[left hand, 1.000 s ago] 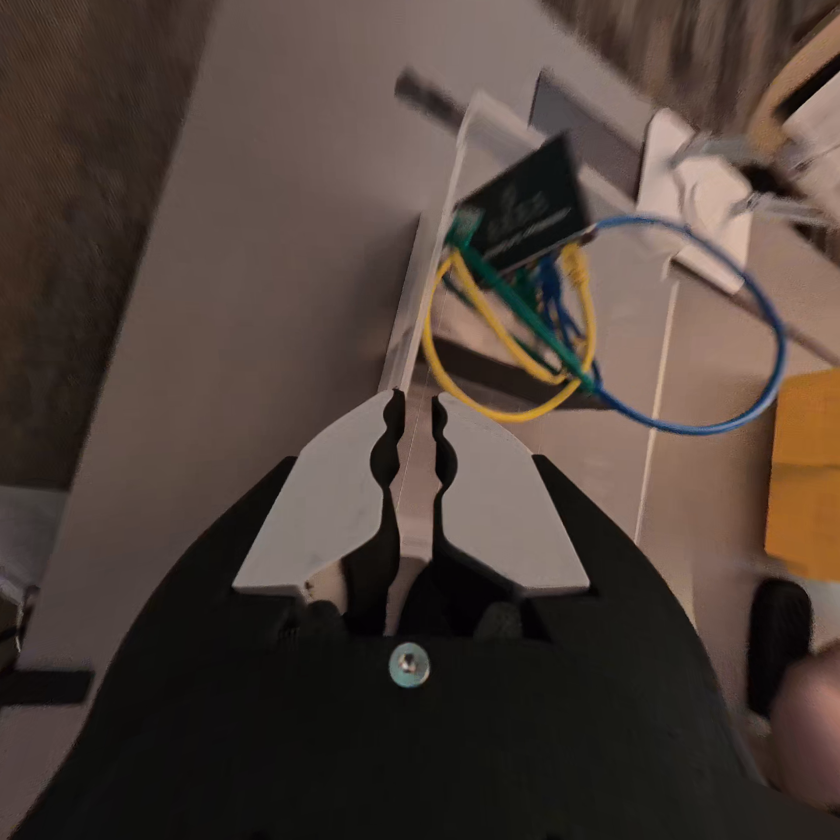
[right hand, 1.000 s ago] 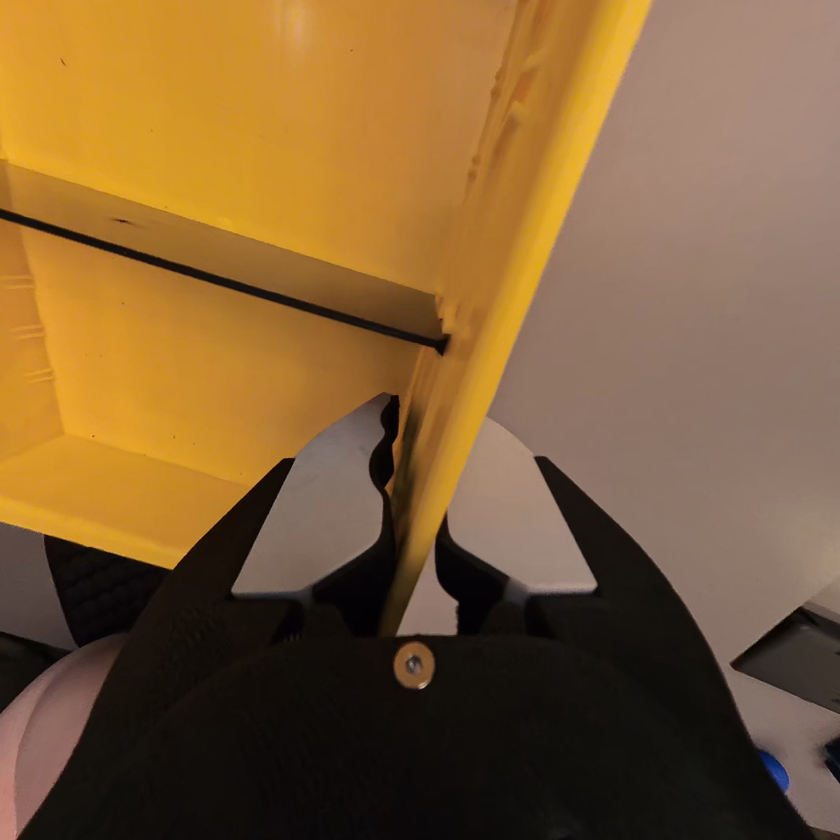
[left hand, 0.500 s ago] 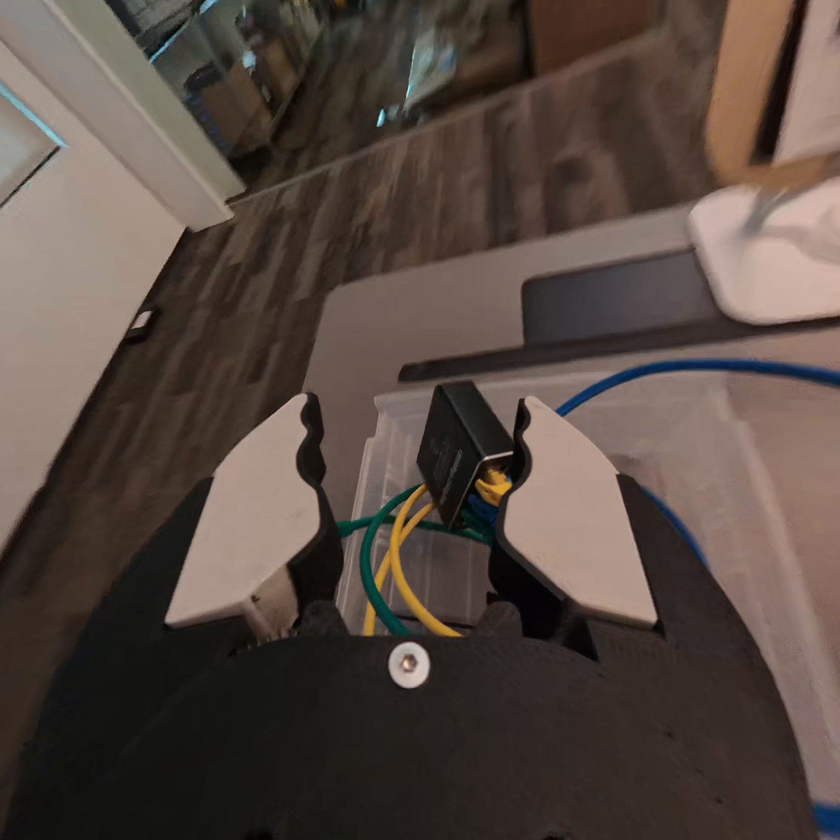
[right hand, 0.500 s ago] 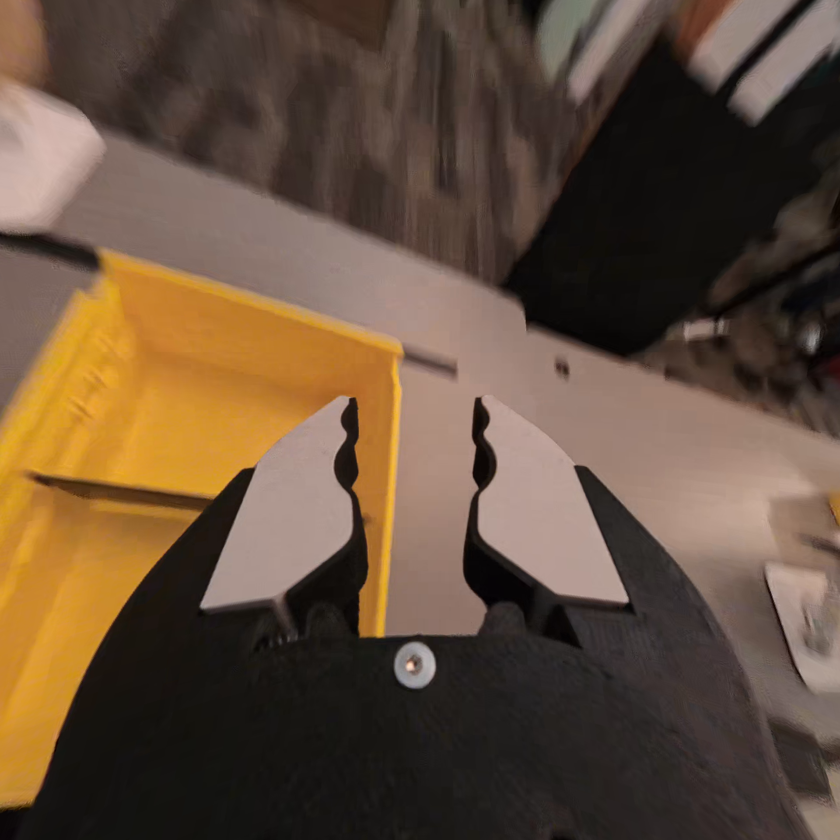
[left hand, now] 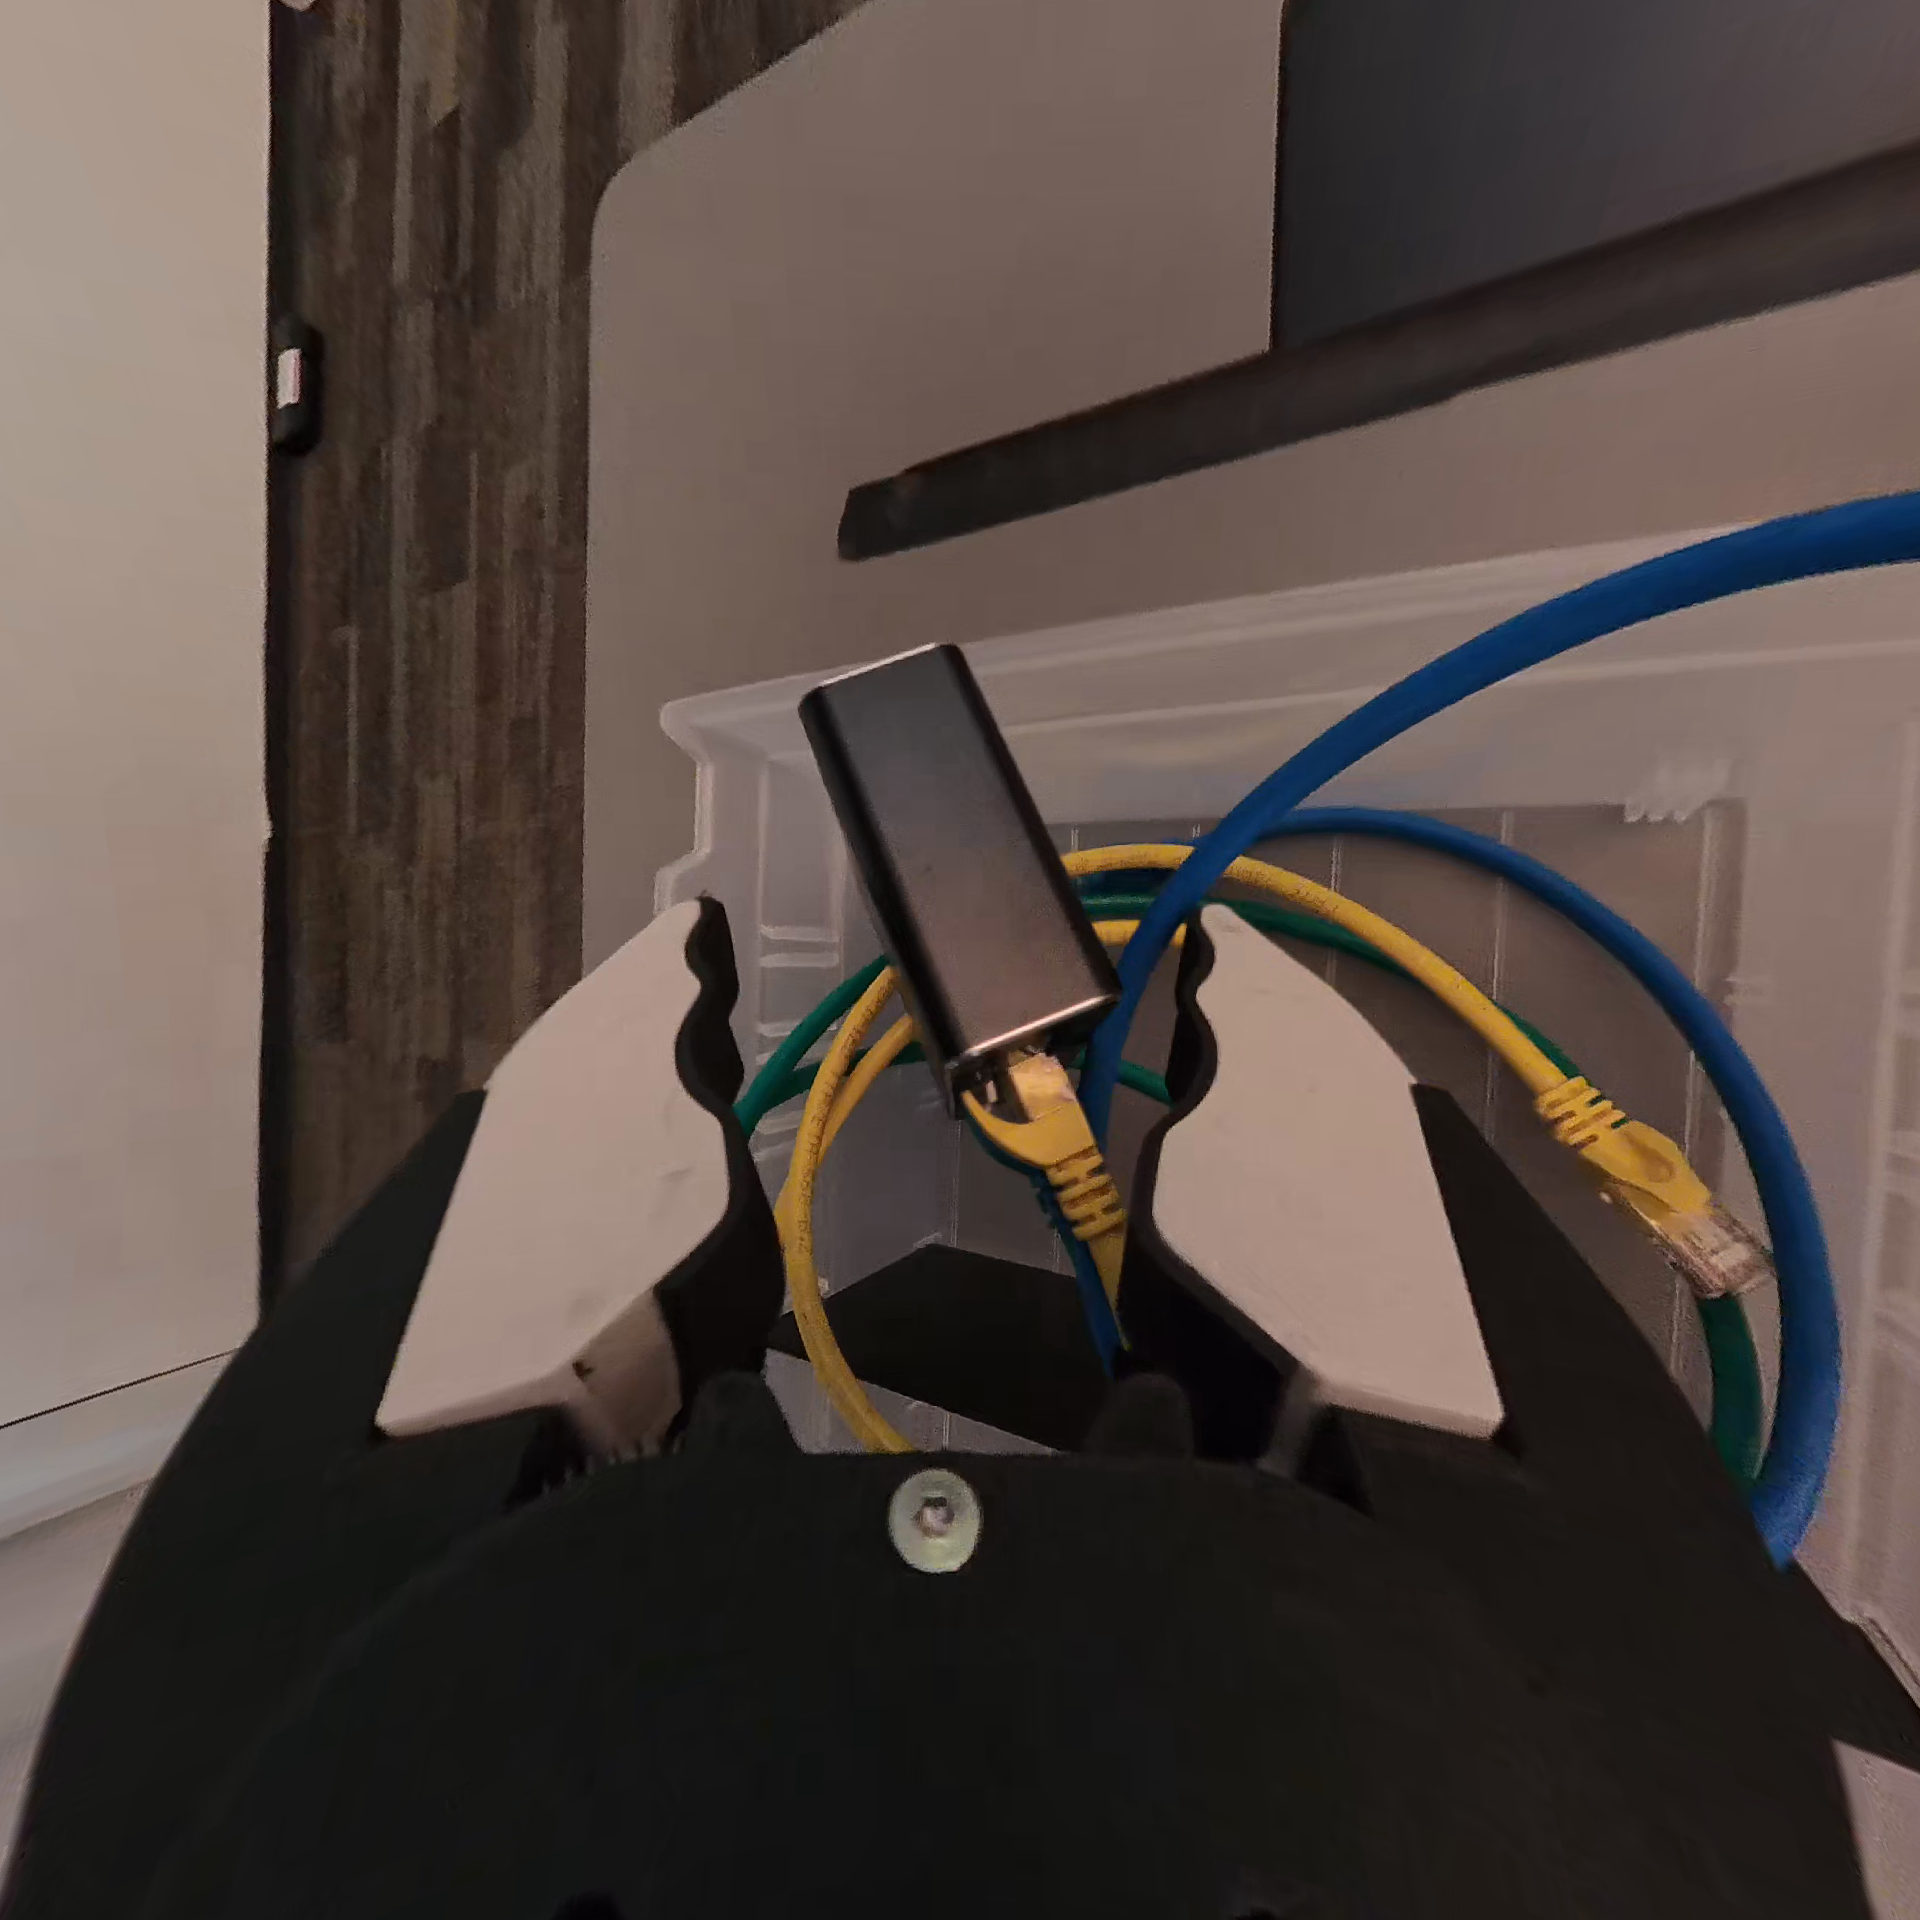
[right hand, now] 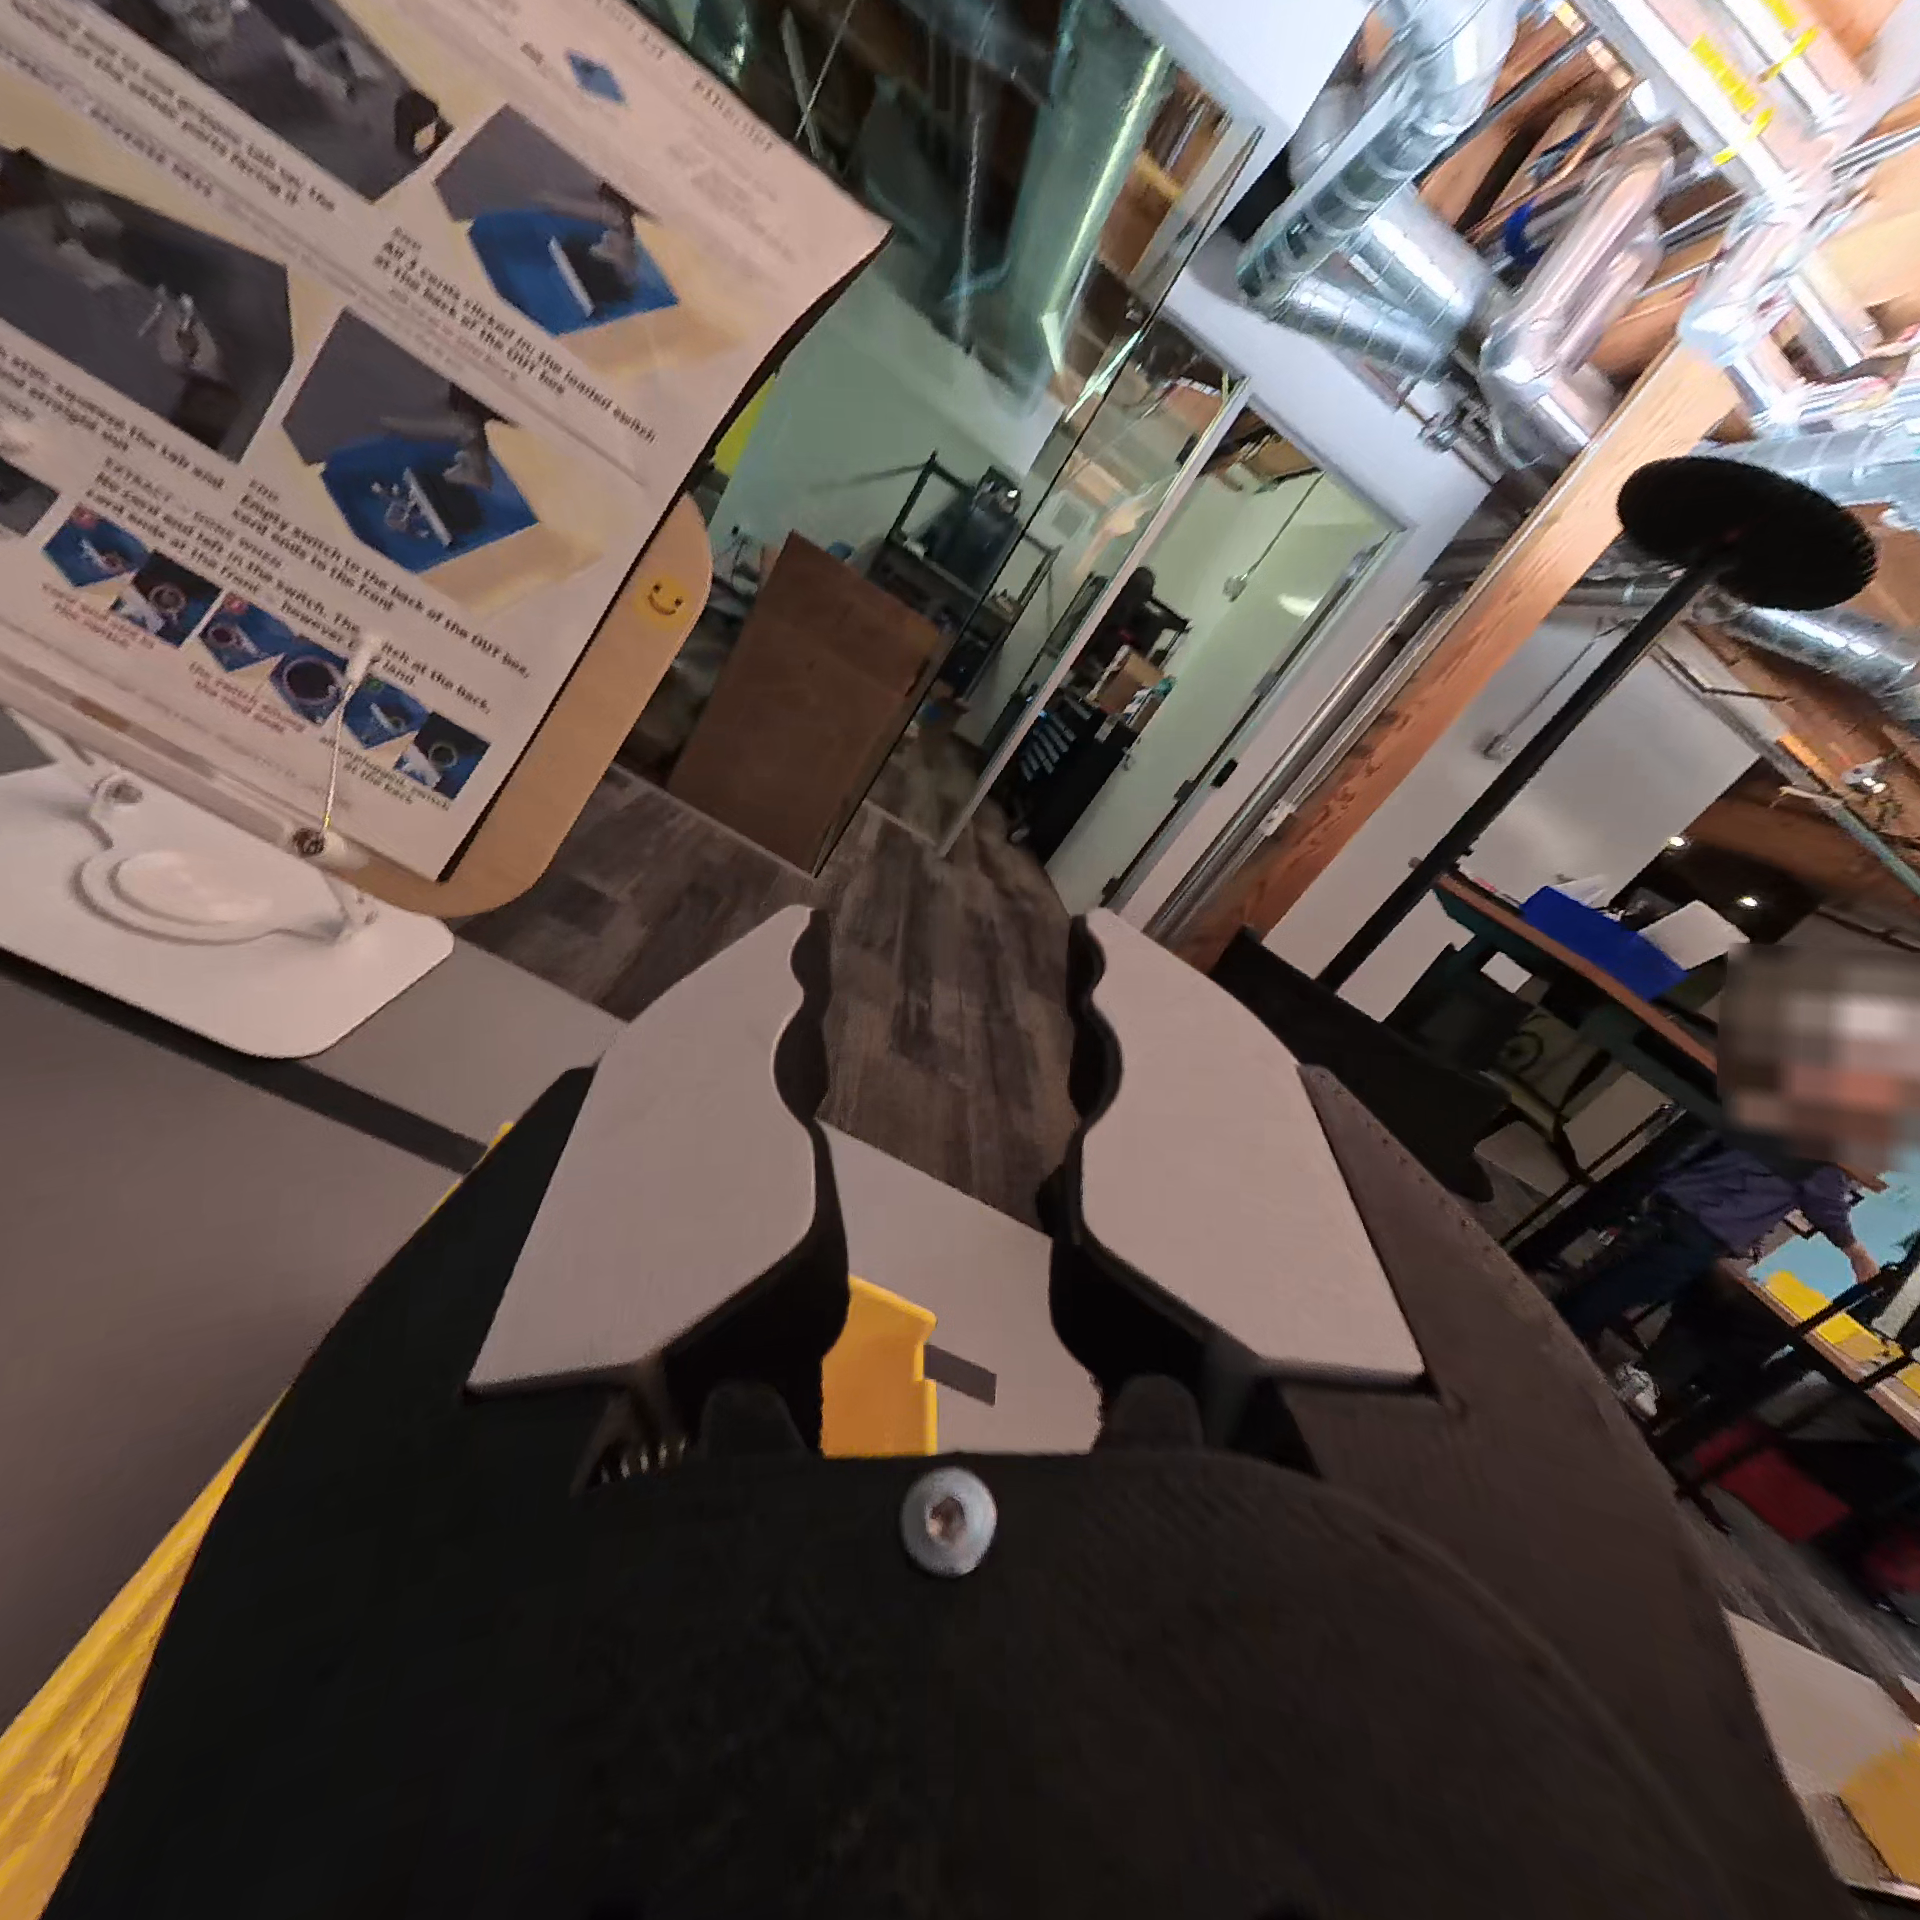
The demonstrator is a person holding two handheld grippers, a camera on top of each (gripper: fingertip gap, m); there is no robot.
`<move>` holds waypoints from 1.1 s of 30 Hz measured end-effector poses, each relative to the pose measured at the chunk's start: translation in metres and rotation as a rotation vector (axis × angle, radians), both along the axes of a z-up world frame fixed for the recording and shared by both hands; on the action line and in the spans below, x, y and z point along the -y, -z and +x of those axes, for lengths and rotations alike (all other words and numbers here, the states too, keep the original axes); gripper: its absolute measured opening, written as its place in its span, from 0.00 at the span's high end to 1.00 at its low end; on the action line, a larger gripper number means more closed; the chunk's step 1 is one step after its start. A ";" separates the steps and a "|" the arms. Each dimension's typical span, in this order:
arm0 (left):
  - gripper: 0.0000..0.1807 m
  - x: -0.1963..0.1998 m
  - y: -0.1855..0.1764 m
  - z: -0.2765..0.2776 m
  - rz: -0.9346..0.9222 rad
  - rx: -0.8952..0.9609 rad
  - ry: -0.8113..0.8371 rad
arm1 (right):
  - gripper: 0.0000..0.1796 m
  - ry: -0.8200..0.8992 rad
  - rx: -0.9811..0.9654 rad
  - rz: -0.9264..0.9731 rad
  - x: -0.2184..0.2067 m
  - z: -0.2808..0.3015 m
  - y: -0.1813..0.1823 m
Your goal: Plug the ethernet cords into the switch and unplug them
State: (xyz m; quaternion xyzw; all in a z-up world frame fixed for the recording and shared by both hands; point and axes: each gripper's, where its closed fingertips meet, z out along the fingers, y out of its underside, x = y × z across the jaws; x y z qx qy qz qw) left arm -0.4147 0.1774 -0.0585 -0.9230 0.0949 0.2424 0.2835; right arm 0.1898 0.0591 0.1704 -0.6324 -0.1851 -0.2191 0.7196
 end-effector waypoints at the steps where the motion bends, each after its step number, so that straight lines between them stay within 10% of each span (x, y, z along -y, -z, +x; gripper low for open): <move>1: 0.57 0.001 0.003 0.000 -0.014 -0.013 -0.003 | 0.77 0.004 0.012 -0.024 -0.003 0.000 0.005; 17: 0.74 0.004 -0.015 -0.001 0.015 -0.003 0.032 | 0.78 0.033 0.192 -0.155 -0.018 -0.013 0.032; 33: 0.77 0.081 -0.222 0.046 0.786 0.277 0.356 | 0.79 0.021 0.236 -0.162 -0.018 -0.025 0.034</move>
